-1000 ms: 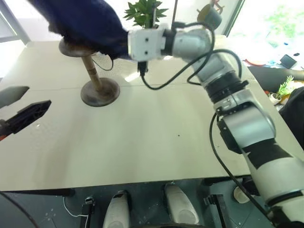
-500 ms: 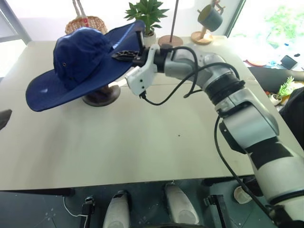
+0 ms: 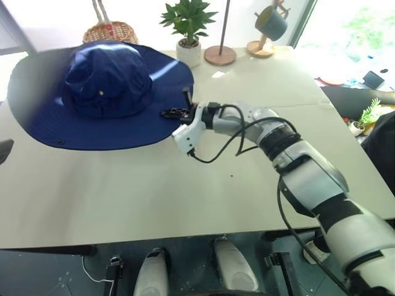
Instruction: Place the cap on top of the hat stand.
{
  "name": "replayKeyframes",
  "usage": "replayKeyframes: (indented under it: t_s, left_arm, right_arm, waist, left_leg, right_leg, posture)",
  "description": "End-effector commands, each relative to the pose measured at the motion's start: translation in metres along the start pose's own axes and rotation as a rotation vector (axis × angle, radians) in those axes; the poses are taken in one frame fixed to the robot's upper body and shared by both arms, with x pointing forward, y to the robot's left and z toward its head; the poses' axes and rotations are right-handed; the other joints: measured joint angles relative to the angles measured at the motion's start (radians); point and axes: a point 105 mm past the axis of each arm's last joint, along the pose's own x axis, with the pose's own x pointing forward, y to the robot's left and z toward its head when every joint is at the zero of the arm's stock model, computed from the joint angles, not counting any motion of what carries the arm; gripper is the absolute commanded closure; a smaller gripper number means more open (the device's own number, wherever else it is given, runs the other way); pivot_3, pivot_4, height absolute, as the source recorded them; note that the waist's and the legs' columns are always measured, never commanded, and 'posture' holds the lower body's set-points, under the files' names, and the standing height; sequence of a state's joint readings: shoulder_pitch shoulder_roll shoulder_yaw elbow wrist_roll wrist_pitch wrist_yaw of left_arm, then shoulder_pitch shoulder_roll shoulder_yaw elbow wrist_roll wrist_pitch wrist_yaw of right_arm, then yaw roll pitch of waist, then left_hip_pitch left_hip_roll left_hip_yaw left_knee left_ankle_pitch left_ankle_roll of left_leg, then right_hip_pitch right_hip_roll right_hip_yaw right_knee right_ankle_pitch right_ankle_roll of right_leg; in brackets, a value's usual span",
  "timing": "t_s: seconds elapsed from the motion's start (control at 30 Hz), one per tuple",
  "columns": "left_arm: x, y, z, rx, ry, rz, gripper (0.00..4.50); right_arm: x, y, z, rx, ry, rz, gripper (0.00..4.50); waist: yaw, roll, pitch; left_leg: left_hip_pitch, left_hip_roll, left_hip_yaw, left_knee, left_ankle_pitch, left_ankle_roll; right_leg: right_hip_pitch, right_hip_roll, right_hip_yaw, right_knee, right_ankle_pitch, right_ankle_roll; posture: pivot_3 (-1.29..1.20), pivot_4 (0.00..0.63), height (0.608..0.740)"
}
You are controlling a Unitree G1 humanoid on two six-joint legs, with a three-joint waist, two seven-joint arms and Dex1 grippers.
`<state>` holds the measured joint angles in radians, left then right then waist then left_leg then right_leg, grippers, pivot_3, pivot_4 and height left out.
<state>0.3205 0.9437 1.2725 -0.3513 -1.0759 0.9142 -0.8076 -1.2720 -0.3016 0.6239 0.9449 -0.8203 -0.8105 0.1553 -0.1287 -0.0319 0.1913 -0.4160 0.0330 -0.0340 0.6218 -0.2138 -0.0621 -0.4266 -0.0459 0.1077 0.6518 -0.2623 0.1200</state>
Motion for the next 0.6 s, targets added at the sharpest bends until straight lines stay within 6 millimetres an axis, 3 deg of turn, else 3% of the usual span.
replayKeyframes:
  t_s: [0.03, 0.3, 0.4, 0.53, 0.6]
  left_arm:
    - [-0.001, 0.000, 0.009, 0.049, -0.007, -0.002, 0.00]
    - [0.007, -0.002, 0.004, 0.051, -0.001, -0.027, 0.00]
    - [0.008, -0.002, 0.004, 0.050, -0.004, -0.029, 0.00]
    - [0.010, -0.002, 0.002, 0.046, -0.007, -0.036, 0.00]
    - [0.012, -0.003, 0.001, 0.044, -0.008, -0.041, 0.00]
  right_arm:
    - [0.002, -0.026, 0.002, -0.038, -0.012, -0.060, 4.46]
    - [0.000, -0.045, 0.001, -0.074, -0.017, -0.078, 4.46]
    - [-0.003, -0.048, -0.001, -0.066, -0.017, -0.077, 3.57]
    - [-0.005, -0.049, -0.003, -0.085, -0.006, -0.073, 1.52]
    - [-0.007, -0.046, -0.004, -0.084, -0.003, -0.062, 1.52]
  waist:
    - [0.000, 0.000, 0.000]
    - [0.000, 0.000, 0.000]
    - [0.000, 0.000, 0.000]
    - [0.000, 0.000, 0.000]
    - [0.001, 0.000, 0.000]
  left_leg:
    - [0.000, 0.000, 0.000, 0.000, 0.000, 0.000]
    - [0.000, 0.000, 0.000, 0.000, 0.000, 0.000]
    - [0.000, 0.000, 0.000, 0.000, 0.000, 0.000]
    - [0.000, 0.000, 0.000, 0.000, 0.000, 0.000]
    - [0.000, 0.000, 0.000, 0.000, 0.000, 0.000]
  right_leg:
    - [0.000, 0.000, 0.000, 0.000, 0.000, 0.000]
    - [0.000, 0.000, 0.000, 0.000, 0.000, 0.000]
    - [0.000, 0.000, 0.000, 0.000, 0.000, 0.000]
    - [0.000, 0.000, 0.000, 0.000, 0.000, 0.000]
    - [0.000, 0.000, 0.000, 0.000, 0.000, 0.000]
  posture:
    - [0.00, 0.150, 0.740]
    - [0.00, 0.150, 0.740]
    - [0.00, 0.150, 0.740]
    - [0.00, 0.150, 0.740]
    - [0.00, 0.150, 0.740]
